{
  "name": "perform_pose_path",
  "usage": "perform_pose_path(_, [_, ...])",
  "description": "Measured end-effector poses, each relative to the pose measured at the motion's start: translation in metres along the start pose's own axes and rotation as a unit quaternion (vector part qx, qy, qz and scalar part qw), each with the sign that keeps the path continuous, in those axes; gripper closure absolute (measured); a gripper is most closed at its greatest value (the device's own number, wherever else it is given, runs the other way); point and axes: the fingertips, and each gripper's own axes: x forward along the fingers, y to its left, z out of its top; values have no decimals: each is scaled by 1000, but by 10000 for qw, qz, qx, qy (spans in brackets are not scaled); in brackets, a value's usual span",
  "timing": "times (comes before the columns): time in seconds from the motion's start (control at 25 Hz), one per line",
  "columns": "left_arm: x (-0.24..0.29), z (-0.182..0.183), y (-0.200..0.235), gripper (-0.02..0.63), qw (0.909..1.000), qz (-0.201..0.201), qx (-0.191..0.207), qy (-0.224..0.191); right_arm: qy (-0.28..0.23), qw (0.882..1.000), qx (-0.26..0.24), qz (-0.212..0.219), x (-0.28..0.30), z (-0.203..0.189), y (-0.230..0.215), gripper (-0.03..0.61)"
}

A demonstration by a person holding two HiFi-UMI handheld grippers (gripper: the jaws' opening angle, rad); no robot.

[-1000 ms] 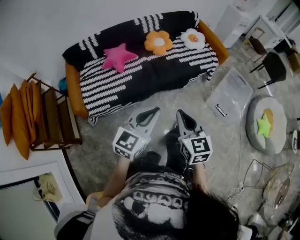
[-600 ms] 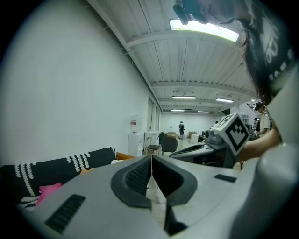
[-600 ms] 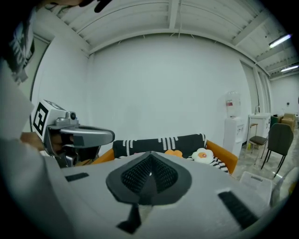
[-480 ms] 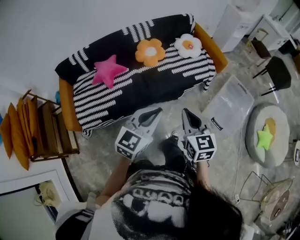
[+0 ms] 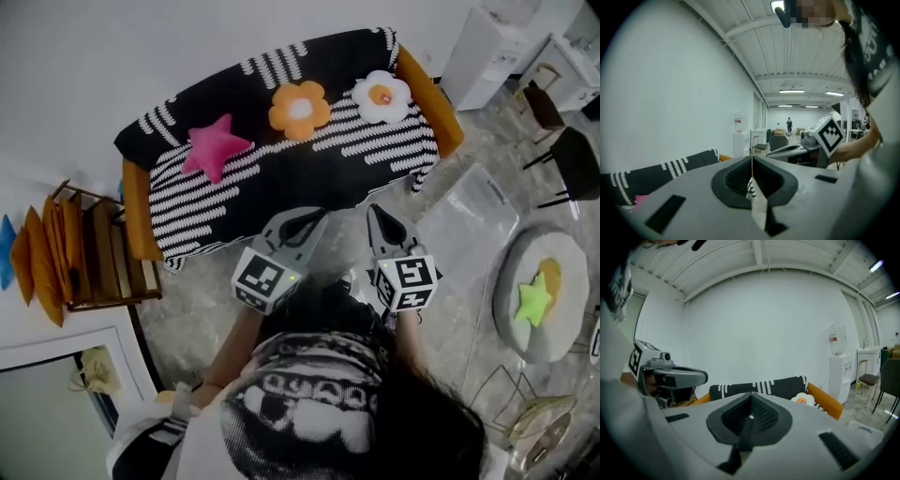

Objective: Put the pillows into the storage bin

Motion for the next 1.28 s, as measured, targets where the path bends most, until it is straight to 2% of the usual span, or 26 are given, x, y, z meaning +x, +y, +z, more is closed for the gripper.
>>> perform_pose_path(0.28, [38,7,14,607,9998,-11,133,132,3,9998,216,-57,14,-4,-34,577])
perform_pose_path(0.68, [135,9,49,607,9983,-534,175,147,88,9988,303,-378,67,4,-105,577])
perform_pose_path(0.96, [226,17,111,607,9959,-825,254,277,423,9977,307,-443,154,17,-165,577])
perform_pose_path(1.28, [305,-9,196,607,9934,-953,-25,630,1055,9913,594,-522,251,0,-227,577])
